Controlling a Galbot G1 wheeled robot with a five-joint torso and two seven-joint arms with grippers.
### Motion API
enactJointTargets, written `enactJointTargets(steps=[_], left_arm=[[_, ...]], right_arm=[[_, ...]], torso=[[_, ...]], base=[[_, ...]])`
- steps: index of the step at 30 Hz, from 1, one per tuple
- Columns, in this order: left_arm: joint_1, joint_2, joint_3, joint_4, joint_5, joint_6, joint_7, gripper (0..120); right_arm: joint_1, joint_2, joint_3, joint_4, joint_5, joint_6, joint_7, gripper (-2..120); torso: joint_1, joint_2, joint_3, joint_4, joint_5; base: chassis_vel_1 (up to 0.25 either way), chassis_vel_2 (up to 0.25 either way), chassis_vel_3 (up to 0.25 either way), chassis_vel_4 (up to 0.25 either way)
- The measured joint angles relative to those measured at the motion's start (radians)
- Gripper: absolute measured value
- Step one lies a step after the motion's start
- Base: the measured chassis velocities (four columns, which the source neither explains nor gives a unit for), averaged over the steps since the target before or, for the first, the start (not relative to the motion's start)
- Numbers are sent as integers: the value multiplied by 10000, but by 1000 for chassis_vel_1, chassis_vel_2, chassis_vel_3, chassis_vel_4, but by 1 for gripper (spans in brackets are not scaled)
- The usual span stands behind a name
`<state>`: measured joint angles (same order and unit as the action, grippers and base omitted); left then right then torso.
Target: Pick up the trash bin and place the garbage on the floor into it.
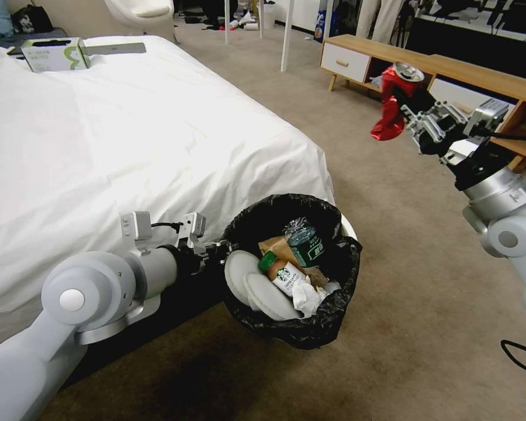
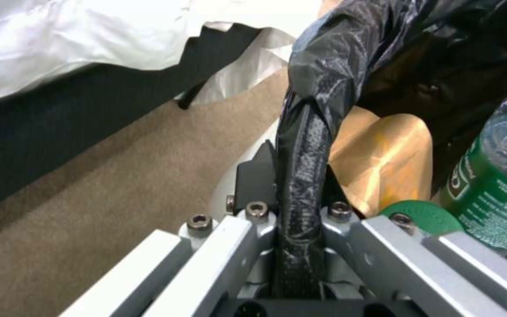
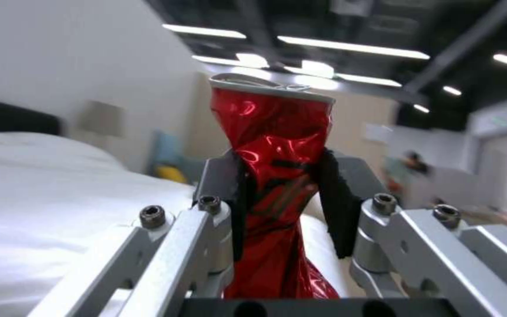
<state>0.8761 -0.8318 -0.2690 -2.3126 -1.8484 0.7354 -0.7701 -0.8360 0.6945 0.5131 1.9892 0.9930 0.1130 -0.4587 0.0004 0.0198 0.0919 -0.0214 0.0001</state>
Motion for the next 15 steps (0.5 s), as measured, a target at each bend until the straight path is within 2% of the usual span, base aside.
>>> enactJointTargets(steps=[5,9,15], left_arm=[[-128,-17,233,109,37,0,74,2],[-114,-31,269,155,200,0,186,2],[-91,-61,283,179,272,-1,208,2]], right_arm=[[43,-424,-373,802,339,29,-774,25],[87,-700,-843,978,397,25,-969,25],[353,-721,-1525,915,386,2,-1053,25]], torso=[[0,0,0,-1,-2],[0,1,0,-3,-1],[0,1,0,1,-2]], base=[[0,0,0,0],[0,0,0,0],[0,0,0,0]])
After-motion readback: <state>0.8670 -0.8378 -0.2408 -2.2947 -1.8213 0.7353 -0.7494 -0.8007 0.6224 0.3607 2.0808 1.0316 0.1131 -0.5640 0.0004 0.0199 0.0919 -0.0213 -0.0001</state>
